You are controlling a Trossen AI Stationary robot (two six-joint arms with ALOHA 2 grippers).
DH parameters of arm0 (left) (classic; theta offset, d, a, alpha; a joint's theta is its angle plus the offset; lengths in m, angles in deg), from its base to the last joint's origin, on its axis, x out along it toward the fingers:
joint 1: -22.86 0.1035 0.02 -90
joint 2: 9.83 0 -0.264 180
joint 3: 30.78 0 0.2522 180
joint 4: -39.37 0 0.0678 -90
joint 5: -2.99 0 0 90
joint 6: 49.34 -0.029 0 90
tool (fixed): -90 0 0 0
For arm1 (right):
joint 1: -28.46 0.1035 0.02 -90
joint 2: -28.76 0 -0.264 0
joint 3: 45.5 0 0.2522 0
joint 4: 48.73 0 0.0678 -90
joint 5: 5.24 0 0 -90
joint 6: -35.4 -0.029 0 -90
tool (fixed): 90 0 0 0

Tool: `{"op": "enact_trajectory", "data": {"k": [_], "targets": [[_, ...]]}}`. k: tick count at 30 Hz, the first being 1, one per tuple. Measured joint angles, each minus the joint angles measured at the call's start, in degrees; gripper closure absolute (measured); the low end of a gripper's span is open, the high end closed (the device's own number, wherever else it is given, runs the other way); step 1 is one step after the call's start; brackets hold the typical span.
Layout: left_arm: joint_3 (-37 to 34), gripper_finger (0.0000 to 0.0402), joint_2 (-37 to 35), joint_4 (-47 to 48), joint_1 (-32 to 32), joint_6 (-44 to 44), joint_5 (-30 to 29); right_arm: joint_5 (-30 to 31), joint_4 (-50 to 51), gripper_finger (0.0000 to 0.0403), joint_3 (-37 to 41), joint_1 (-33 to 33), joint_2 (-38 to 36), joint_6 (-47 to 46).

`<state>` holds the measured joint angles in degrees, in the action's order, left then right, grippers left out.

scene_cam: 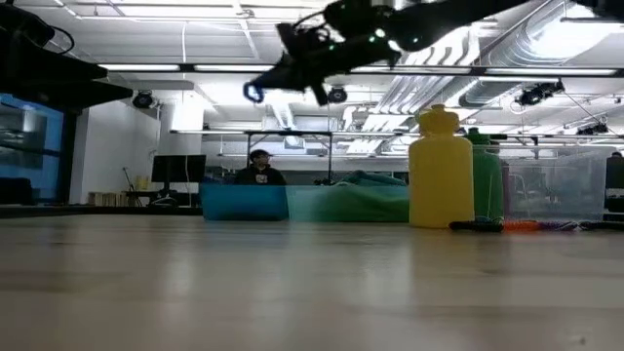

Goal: Pick & Place Sports Items
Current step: Put the bottom blue spring keychain into the blue bin, then put the yellow tumbler into the transparent bin

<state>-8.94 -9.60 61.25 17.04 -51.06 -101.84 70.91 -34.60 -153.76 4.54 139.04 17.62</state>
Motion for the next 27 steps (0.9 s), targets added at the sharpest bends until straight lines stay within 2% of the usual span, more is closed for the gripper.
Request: {"op": "enact_trajectory", "data": {"k": [7, 14, 16, 20, 27], "targets": [[0.0, 0.0034, 0.0, 0.0, 0.0, 0.0, 0.0, 1.7, -1.3, 0.0402, 0.0, -1.8, 5.1, 1.5], [0.0, 0.0034, 0.0, 0.0, 0.0, 0.0, 0.0, 1.9, -0.9, 0.0393, 0.0, -2.1, 7.1, 2.8], [0.0, 0.0034, 0.0, 0.0, 0.0, 0.0, 0.0, 2.3, -0.3, 0.0372, 0.0, -2.1, 7.2, 3.4], [0.0, 0.0034, 0.0, 0.0, 0.0, 0.0, 0.0, 3.0, -0.1, 0.0304, 0.0, -2.1, 7.2, 4.6], [0.0, 0.0034, 0.0, 0.0, 0.0, 0.0, 0.0, 0.9, 2.6, 0.0208, 0.0, -2.1, 5.1, 5.2]]}}
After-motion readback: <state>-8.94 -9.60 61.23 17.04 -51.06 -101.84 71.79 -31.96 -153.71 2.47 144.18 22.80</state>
